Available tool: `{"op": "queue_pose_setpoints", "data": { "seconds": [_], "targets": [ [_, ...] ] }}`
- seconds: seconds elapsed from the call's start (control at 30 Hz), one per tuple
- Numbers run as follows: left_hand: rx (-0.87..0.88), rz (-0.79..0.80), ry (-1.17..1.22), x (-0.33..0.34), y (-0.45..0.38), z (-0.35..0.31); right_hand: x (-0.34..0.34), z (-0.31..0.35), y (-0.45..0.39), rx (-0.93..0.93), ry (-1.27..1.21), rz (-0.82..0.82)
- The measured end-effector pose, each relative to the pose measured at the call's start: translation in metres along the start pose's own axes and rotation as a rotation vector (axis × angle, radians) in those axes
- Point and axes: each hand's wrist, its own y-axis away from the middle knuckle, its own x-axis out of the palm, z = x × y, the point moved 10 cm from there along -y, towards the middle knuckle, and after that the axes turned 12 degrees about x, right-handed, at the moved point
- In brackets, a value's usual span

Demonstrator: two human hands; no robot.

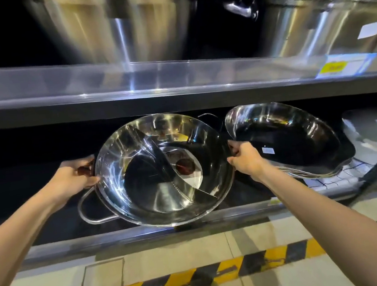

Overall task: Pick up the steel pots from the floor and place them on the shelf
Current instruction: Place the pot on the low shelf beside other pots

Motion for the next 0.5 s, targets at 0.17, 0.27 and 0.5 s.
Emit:
{"op": "queue_pose_setpoints", "data": {
  "seconds": [0.17,0.27,0.5],
  "targets": [
    [-0.033,0.009,0.017,0.005,-0.018,0.025,0.022,-0.012,-0.025,0.134,-0.063,0.021],
    [-0.051,0.027,0.010,0.011,-0.025,0.038,0.030,-0.017,-0.034,0.147,-0.043,0.005],
    [-0.062,0.051,-0.022,0.019,-0.042,0.054,0.049,0.008,-0.040,0.023,0.326,-0.020]
  ]
}}
